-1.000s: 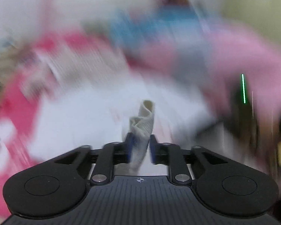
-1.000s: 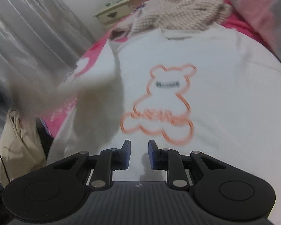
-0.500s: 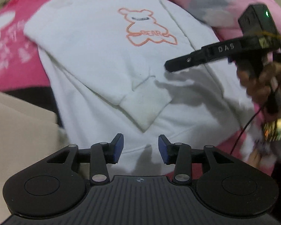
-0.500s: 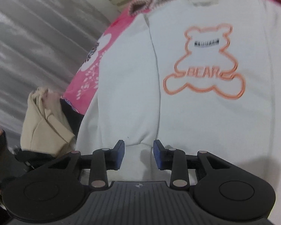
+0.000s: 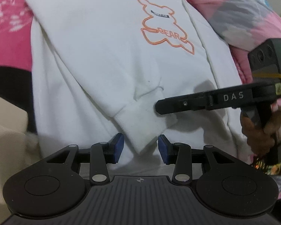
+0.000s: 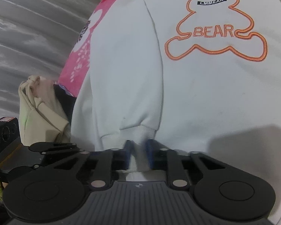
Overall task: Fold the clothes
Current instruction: 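Pinch the sleeve cuff with the left tool while the right tool pinches it too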
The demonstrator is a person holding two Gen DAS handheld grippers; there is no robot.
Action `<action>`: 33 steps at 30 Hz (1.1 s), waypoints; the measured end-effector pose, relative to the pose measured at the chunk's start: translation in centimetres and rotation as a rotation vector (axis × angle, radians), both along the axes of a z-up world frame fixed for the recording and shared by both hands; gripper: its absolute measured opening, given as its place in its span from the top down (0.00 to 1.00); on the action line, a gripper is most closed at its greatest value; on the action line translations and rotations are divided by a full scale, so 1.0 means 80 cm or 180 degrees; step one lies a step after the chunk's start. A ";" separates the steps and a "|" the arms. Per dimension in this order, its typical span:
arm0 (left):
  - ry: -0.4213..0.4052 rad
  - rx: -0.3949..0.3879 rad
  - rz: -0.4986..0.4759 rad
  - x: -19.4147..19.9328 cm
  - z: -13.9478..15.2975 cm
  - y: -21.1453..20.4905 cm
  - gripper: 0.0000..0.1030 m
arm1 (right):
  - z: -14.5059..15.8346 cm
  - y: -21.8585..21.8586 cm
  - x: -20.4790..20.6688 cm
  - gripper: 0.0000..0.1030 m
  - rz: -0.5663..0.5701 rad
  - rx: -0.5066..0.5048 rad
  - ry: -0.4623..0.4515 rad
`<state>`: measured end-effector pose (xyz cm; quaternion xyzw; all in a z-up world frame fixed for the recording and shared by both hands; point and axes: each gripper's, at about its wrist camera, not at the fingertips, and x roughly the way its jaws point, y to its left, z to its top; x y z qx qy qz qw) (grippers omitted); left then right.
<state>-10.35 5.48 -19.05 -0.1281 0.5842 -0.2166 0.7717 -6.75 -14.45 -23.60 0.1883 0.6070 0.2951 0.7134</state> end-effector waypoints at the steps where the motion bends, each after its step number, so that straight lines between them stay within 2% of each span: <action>1: -0.0009 -0.0013 -0.0006 0.000 -0.001 -0.002 0.61 | 0.001 0.000 -0.001 0.88 -0.0006 0.0009 0.0009; 5: -0.0084 0.0006 -0.0040 0.001 -0.002 -0.008 0.62 | 0.002 0.000 -0.006 0.88 0.0026 -0.0066 -0.0012; 8: -0.0099 -0.0006 0.0038 0.003 -0.006 -0.007 0.67 | -0.001 -0.004 -0.005 0.88 -0.0007 -0.0037 0.0023; 9: -0.0114 -0.0011 0.0064 0.004 -0.007 -0.007 0.71 | -0.002 -0.005 -0.004 0.88 -0.0010 -0.0027 0.0033; 10: -0.0151 0.0007 0.0067 0.003 -0.007 -0.008 0.81 | -0.003 -0.006 -0.003 0.88 -0.0005 -0.0023 0.0029; 12: -0.0208 0.0025 0.0061 0.002 -0.005 -0.008 0.93 | -0.001 -0.006 -0.004 0.91 0.0024 -0.0018 -0.0009; 13: -0.0230 0.0021 0.0057 0.001 -0.003 -0.006 0.96 | 0.002 -0.006 -0.005 0.92 0.0044 -0.0008 -0.0029; 17: -0.0323 -0.0038 -0.0097 -0.016 0.035 0.014 0.96 | 0.031 -0.004 -0.020 0.93 0.0196 0.0201 -0.0106; 21: -0.0389 0.0267 -0.0510 -0.040 0.068 0.023 0.96 | 0.050 0.020 -0.060 0.95 0.0605 0.0206 -0.0270; 26: -0.0337 0.0429 -0.0622 -0.048 0.056 0.024 0.96 | 0.036 0.061 -0.086 0.95 0.0918 0.0097 -0.0345; 27: -0.0326 0.0461 -0.0644 -0.050 0.054 0.024 0.96 | 0.033 0.066 -0.087 0.99 0.0941 0.0081 -0.0321; 33: -0.0263 0.0656 -0.0778 -0.059 0.040 0.026 0.96 | 0.030 0.073 -0.101 0.99 0.1110 -0.0001 -0.0305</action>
